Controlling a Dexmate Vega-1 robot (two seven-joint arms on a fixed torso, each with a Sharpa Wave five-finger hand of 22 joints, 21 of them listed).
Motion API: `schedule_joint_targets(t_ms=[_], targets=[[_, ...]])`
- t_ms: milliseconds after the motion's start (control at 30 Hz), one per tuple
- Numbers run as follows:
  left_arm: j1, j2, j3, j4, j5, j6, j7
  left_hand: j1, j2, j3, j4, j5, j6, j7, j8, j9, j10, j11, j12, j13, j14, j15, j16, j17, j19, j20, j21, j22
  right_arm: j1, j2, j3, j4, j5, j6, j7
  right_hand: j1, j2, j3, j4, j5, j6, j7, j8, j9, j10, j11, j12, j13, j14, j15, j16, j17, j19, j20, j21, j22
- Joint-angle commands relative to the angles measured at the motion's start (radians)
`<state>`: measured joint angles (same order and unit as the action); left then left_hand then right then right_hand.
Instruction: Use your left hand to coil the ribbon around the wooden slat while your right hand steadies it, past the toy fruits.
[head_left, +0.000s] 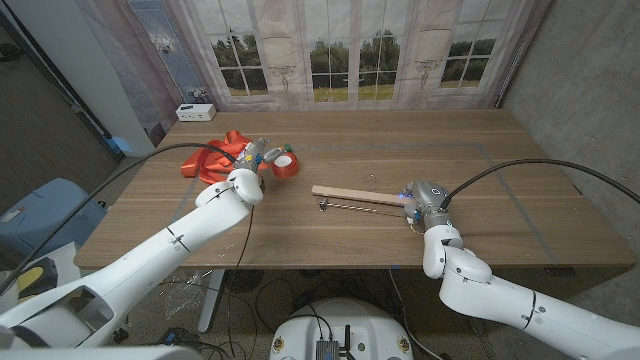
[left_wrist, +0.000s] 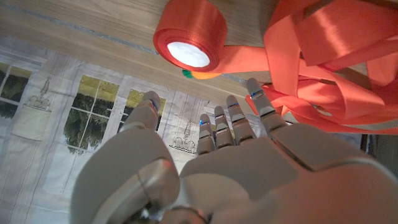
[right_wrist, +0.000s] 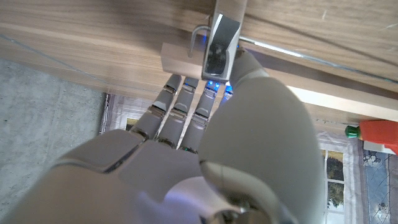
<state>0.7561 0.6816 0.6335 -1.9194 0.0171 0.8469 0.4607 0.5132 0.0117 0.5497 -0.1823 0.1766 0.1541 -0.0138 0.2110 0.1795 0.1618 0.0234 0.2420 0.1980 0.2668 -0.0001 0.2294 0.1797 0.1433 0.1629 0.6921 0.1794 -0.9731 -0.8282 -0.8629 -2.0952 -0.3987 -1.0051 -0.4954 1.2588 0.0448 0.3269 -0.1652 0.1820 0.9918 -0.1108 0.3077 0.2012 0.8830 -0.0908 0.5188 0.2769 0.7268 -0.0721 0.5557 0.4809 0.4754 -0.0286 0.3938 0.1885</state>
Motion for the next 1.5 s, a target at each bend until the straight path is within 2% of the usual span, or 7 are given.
schedule_joint_targets(t_ms=[33,367,567,800,1067,1500], targets=[[-0.113,-0.05,0.101,0.02,0.059,0.243,-0.013,0.017,-0.005,-0.005,-0.001,-0.003,0.009,0.008,0.0,0.004,0.009,0.004,0.004,0.004,0.016,0.001,0.005,0.003,0.015,0.003,0.005,0.002,-0.088,0.026,0.119,0.008,-0.009,0.118,-0.095,0.076,0.084,-0.005,0.002,0.009,0.077,0.022,0.005,0.011,0.087,0.007,0.02,0.086,0.002,-0.164,-0.003,0.006,0.01,0.002,0.009,0.006],[-0.209,-0.087,0.184,0.089,0.062,0.299,-0.054,0.028,-0.044,-0.025,0.002,0.0,0.008,0.011,-0.006,0.004,0.01,0.008,0.001,0.005,0.026,0.012,0.003,0.003,0.037,-0.002,0.003,0.001,-0.144,0.045,0.188,0.004,-0.035,0.244,-0.18,0.081,0.085,-0.011,0.003,0.009,0.078,0.022,0.003,0.012,0.086,0.007,0.027,0.092,0.005,-0.164,-0.005,0.01,0.013,0.0,0.012,0.006],[-0.265,-0.117,0.237,0.135,0.065,0.348,-0.071,0.032,-0.063,-0.035,0.004,0.002,0.001,0.015,-0.011,0.004,0.007,0.01,-0.002,0.006,0.028,0.019,0.001,0.004,0.042,-0.001,0.0,0.0,-0.163,0.041,0.211,-0.012,-0.072,0.292,-0.196,0.083,0.086,-0.015,0.004,0.009,0.079,0.022,0.002,0.012,0.086,0.006,0.03,0.094,0.007,-0.164,-0.007,0.011,0.018,-0.003,0.016,0.006],[-0.334,-0.151,0.301,0.196,0.059,0.4,-0.099,0.034,-0.091,-0.05,0.006,0.005,-0.008,0.011,-0.016,0.005,-0.003,0.013,-0.008,0.007,0.028,0.025,-0.002,0.004,0.047,-0.002,-0.005,0.0,-0.179,0.047,0.236,-0.014,-0.108,0.325,-0.201,0.085,0.085,-0.018,0.004,0.009,0.081,0.02,0.002,0.013,0.088,0.006,0.032,0.093,0.009,-0.165,-0.009,0.013,0.019,-0.003,0.018,0.007],[-0.414,-0.194,0.379,0.276,0.048,0.473,-0.124,0.04,-0.105,-0.058,0.008,0.008,-0.013,0.007,-0.018,0.005,-0.008,0.013,-0.011,0.007,0.027,0.028,-0.005,0.005,0.052,0.0,-0.008,0.0,-0.195,0.054,0.267,-0.004,-0.119,0.351,-0.189,0.088,0.086,-0.023,0.005,0.01,0.082,0.019,0.0,0.013,0.086,0.005,0.032,0.09,0.013,-0.165,-0.01,0.015,0.02,-0.003,0.021,0.007],[-0.533,-0.25,0.503,0.419,0.004,0.502,-0.19,0.064,-0.114,-0.063,0.007,0.014,-0.01,0.004,-0.016,0.005,-0.004,0.019,-0.01,0.008,0.022,0.038,-0.01,0.005,0.059,0.002,-0.013,0.001,-0.194,0.077,0.293,0.021,-0.126,0.376,-0.171,0.091,0.088,-0.03,0.007,0.01,0.083,0.019,-0.002,0.014,0.086,0.005,0.035,0.09,0.018,-0.165,-0.014,0.019,0.02,-0.003,0.025,0.007]])
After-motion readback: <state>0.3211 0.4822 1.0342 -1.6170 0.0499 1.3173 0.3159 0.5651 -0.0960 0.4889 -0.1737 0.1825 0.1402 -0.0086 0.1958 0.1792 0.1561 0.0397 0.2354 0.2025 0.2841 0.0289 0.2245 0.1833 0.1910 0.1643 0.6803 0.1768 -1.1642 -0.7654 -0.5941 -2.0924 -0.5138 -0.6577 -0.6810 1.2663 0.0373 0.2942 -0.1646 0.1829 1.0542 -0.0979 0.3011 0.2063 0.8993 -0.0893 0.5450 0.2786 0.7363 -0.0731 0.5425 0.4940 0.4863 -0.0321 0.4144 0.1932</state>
